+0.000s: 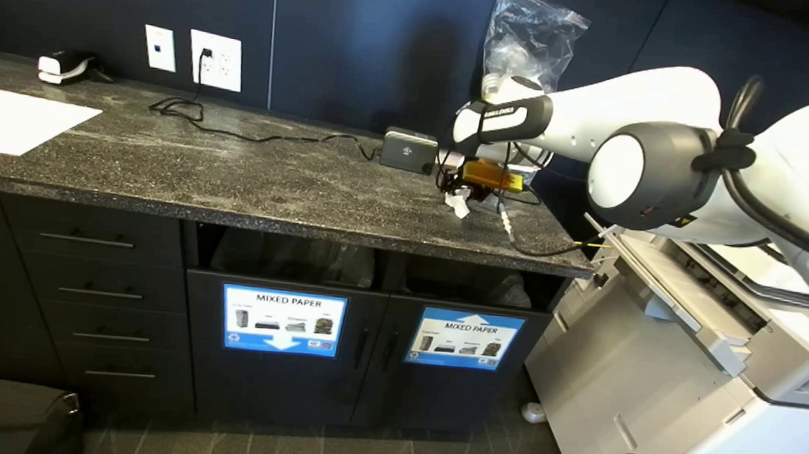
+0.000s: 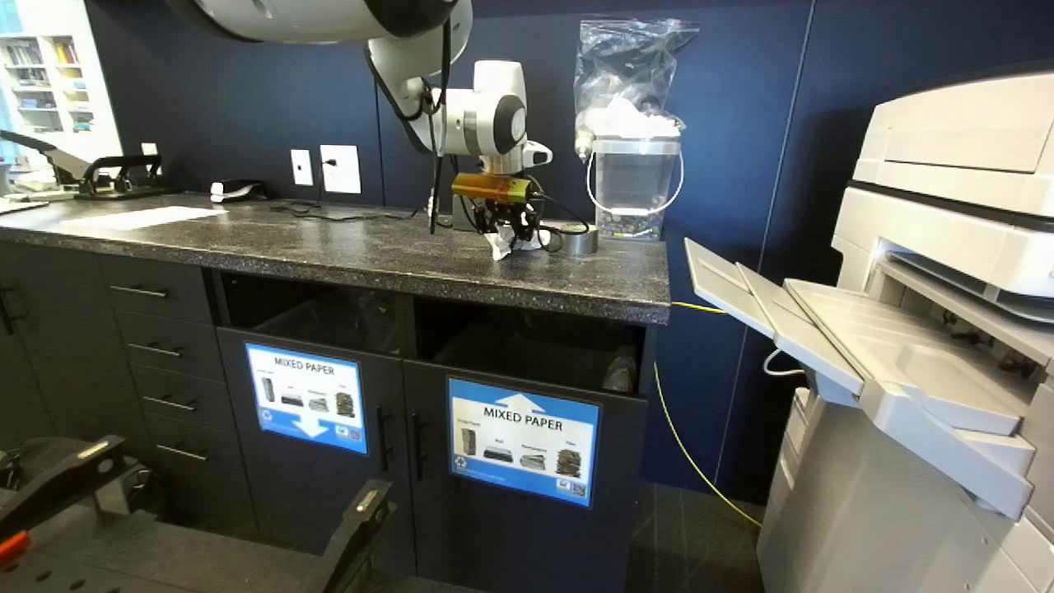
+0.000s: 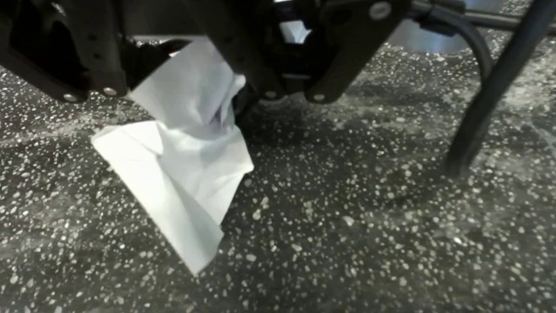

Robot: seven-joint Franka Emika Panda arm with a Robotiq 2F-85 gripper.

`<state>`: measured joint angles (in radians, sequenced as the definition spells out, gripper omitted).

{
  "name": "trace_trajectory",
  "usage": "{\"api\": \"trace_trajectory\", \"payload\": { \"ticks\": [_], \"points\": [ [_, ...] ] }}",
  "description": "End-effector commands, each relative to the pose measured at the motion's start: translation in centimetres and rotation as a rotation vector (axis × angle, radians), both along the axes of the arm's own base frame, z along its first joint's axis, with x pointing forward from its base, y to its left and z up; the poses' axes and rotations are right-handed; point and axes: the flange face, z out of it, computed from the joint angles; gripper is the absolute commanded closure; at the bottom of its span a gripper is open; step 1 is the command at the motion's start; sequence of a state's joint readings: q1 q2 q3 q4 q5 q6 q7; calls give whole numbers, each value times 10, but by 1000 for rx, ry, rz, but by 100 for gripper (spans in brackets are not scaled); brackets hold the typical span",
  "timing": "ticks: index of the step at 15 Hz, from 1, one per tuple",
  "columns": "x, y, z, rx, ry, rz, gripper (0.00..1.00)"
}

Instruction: Put the tissues into the rubbish bin.

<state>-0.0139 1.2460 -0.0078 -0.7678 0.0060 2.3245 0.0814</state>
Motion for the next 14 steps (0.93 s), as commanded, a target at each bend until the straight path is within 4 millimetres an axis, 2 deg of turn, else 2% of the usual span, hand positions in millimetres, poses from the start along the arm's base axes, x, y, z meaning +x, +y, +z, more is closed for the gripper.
{"api": "trace_trajectory", "payload": {
  "ticks": [1, 6, 10, 14],
  "points": [
    [-1, 3, -2, -36, 40, 51, 88],
    [-13, 6, 0, -96, 154, 161, 84],
    [-25, 5, 3, -129, 228, 233, 85],
    [-51, 0, 5, -137, 317, 298, 84]
  ]
}}
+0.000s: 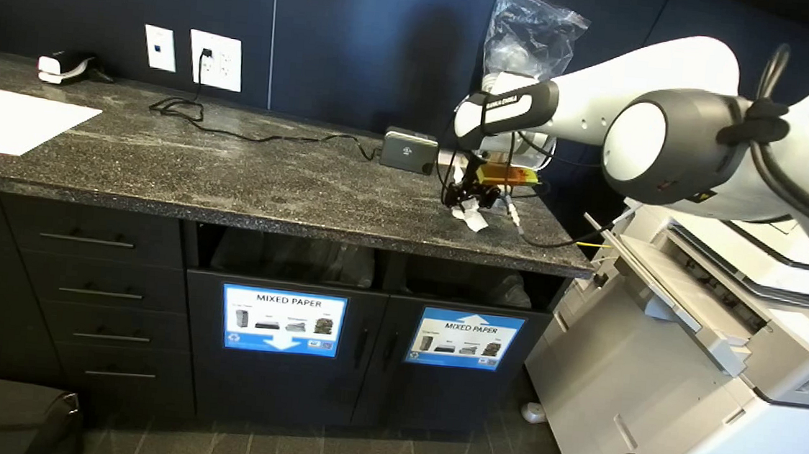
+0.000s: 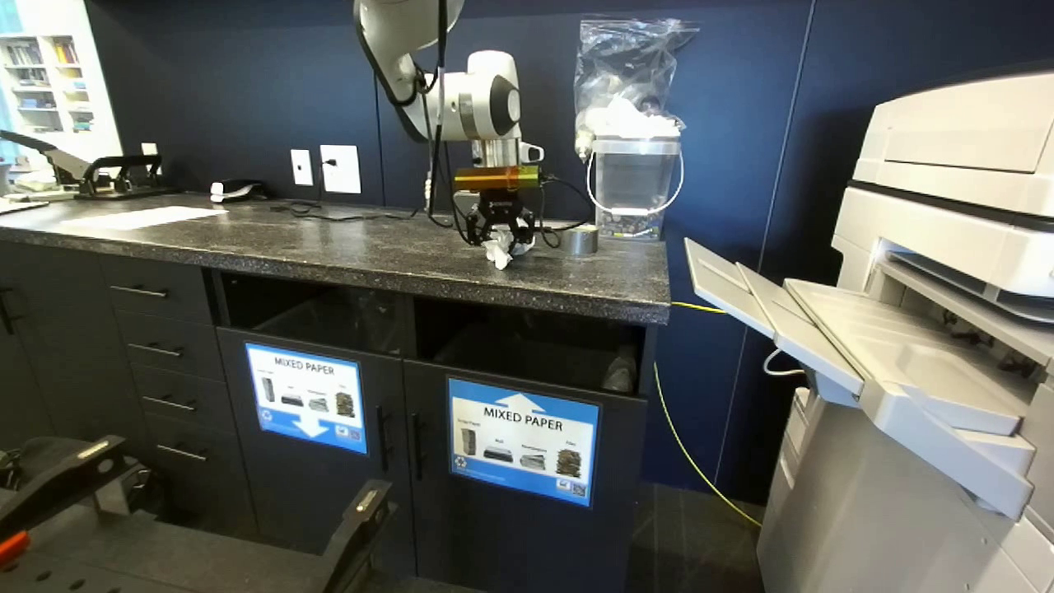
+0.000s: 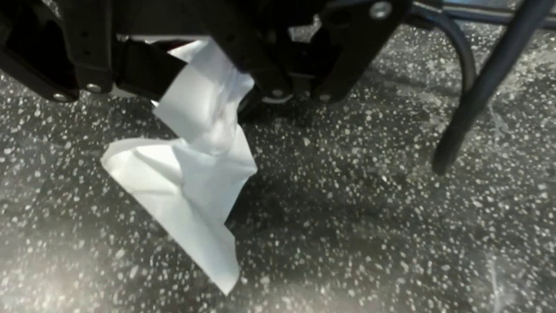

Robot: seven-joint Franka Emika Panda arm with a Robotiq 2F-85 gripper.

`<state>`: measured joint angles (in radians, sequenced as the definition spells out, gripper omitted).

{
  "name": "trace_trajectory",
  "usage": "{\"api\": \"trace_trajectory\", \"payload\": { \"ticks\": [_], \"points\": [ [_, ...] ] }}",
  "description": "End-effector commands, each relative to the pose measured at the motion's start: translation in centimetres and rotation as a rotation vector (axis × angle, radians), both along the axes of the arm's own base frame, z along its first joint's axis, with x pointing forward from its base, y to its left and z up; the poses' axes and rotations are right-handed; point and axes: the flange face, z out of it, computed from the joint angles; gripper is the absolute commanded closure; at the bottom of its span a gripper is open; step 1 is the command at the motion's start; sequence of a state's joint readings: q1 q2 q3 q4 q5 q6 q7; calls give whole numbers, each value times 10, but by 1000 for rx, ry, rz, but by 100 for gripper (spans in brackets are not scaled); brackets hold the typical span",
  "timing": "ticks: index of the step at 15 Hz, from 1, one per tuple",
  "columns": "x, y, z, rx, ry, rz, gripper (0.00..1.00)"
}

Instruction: Put the tissues into the rubbish bin.

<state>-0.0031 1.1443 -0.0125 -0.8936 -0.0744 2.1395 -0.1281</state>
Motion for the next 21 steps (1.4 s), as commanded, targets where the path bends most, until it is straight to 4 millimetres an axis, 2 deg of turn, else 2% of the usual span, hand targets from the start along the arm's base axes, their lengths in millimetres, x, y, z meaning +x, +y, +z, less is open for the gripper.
{"api": "trace_trajectory", "payload": {
  "ticks": [1, 7, 12, 16, 21],
  "points": [
    [-34, -6, 5, -31, 120, 64, 83],
    [-81, -19, 12, -25, 212, 106, 83],
    [-130, -40, 26, -1, 266, 133, 84],
    [-179, -65, 35, 33, 312, 156, 84],
    [-254, -92, 41, 78, 361, 159, 84]
  ]
}}
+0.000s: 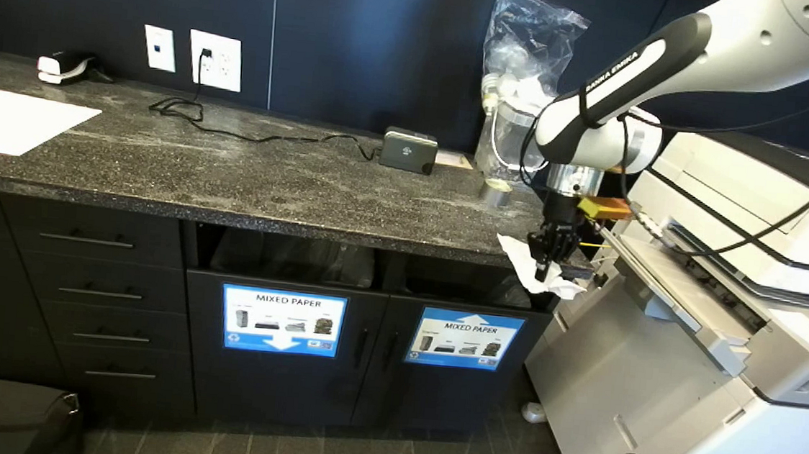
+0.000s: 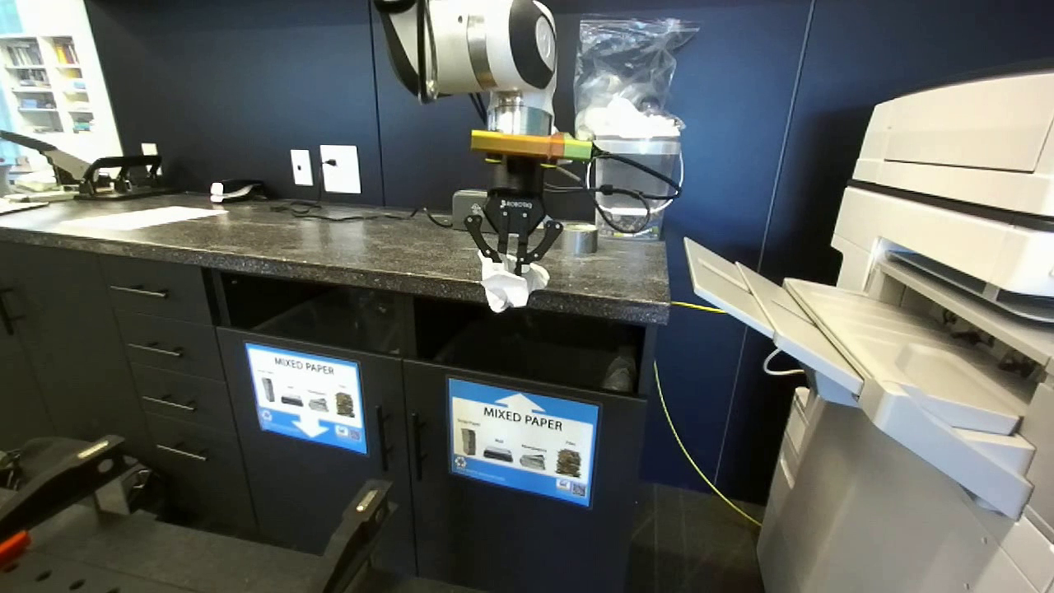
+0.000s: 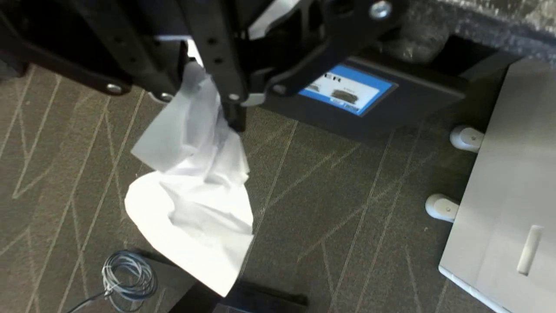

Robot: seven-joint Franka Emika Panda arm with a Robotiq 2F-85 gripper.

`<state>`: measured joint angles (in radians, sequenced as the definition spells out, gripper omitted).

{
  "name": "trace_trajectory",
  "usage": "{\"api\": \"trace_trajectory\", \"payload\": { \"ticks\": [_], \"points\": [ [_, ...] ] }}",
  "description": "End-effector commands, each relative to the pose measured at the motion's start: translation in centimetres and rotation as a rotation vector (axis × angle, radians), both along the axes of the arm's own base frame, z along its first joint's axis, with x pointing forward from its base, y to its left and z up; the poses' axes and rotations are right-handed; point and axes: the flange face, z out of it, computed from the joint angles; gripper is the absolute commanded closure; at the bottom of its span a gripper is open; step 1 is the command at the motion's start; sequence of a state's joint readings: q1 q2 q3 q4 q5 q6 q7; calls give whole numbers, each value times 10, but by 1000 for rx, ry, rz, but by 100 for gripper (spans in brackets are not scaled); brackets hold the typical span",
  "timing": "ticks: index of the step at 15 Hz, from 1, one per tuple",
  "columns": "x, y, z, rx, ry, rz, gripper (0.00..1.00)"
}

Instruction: Put the tissues into the rubbish bin.

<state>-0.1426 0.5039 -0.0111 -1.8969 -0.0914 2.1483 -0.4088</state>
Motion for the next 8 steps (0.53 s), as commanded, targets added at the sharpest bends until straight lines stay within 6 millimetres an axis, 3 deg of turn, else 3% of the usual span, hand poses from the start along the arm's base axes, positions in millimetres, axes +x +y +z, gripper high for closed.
{"api": "trace_trajectory", "payload": {
  "ticks": [1, 5, 8],
  "points": [
    [-66, -11, 17, 44, 2, 0, 84],
    [-126, -17, 19, 79, -36, -54, 84],
    [-165, -11, 8, 110, -142, -82, 84]
  ]
}}
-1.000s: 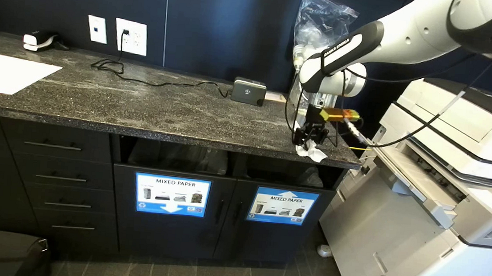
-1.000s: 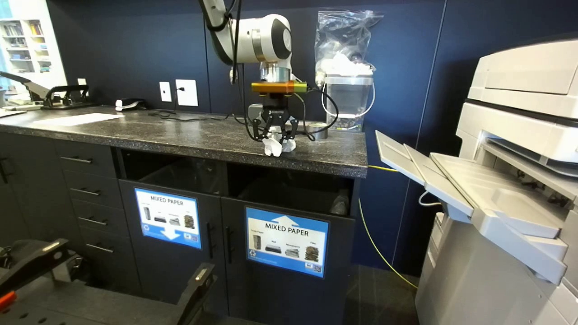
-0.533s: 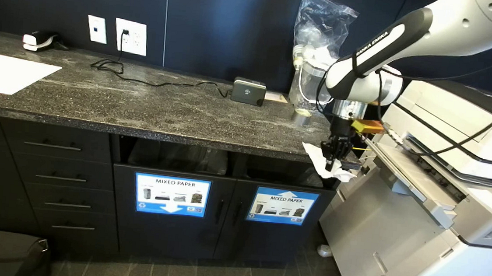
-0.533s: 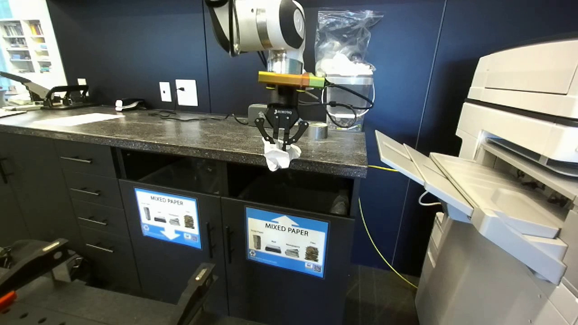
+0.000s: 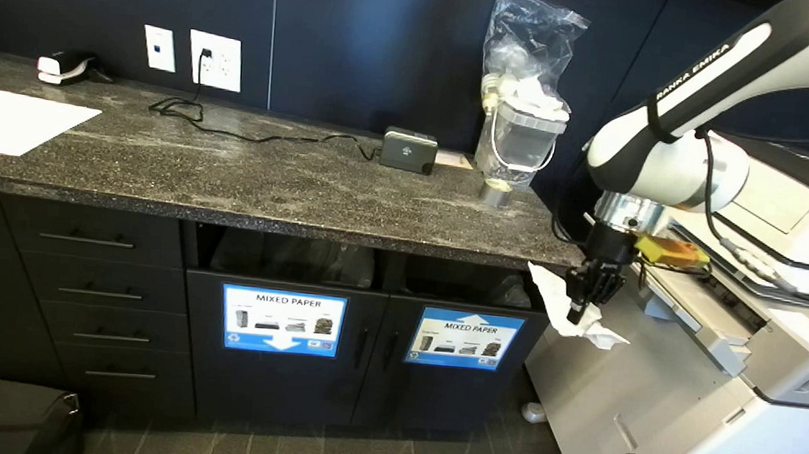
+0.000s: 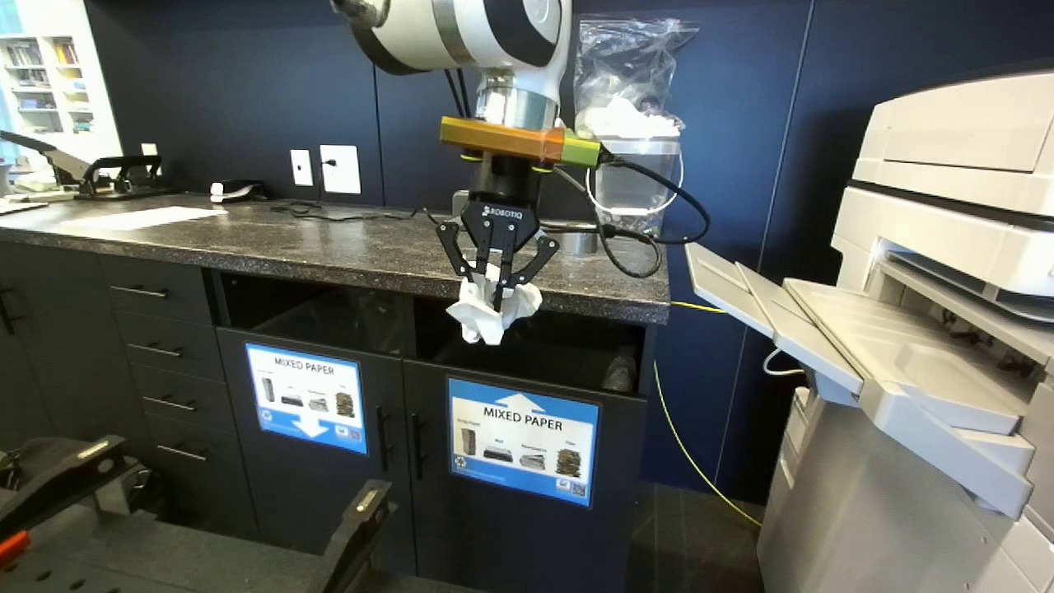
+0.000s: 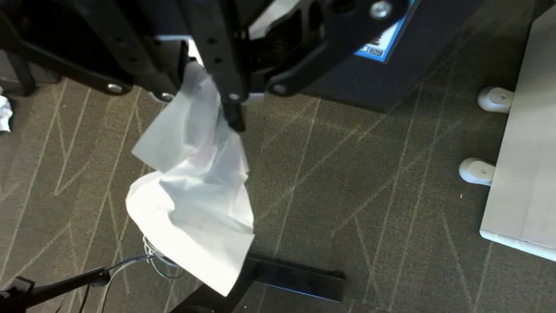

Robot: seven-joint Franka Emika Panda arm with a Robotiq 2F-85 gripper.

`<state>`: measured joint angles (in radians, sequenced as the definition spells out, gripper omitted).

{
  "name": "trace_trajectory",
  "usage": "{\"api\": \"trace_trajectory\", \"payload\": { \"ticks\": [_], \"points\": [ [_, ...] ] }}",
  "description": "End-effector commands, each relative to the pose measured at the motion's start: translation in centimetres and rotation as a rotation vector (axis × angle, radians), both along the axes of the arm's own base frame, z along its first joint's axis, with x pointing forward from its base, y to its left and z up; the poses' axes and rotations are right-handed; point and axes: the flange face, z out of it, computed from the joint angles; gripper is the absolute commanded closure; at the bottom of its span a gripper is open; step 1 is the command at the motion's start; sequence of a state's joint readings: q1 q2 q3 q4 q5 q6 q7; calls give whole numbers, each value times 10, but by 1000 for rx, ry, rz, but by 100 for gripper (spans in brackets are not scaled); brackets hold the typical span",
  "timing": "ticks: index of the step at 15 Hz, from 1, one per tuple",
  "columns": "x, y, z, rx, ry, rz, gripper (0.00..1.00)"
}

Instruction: Put the tissues into the rubbish bin.

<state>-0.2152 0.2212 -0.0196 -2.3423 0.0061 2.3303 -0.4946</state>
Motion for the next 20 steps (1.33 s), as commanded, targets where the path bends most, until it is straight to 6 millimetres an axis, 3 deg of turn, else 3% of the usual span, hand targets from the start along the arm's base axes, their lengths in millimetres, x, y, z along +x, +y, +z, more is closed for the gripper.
{"api": "trace_trajectory", "payload": {
  "ticks": [1, 5, 7, 8, 9, 12, 14, 17, 20],
  "points": [
    [-60, 11, -2, 24, -147, -20, 84],
    [-98, 28, -15, 4, -331, -17, 85],
    [-101, 41, -16, -18, -422, -37, 83],
    [-83, 52, -12, -6, -463, -55, 83],
    [-82, 67, -7, -8, -501, -67, 84],
    [-53, 113, -8, 29, -583, -78, 84],
    [-45, 133, -8, 45, -617, -64, 83],
    [-32, 147, -10, 65, -656, 40, 84],
    [-16, 140, -22, 70, -708, 177, 84]
  ]
}}
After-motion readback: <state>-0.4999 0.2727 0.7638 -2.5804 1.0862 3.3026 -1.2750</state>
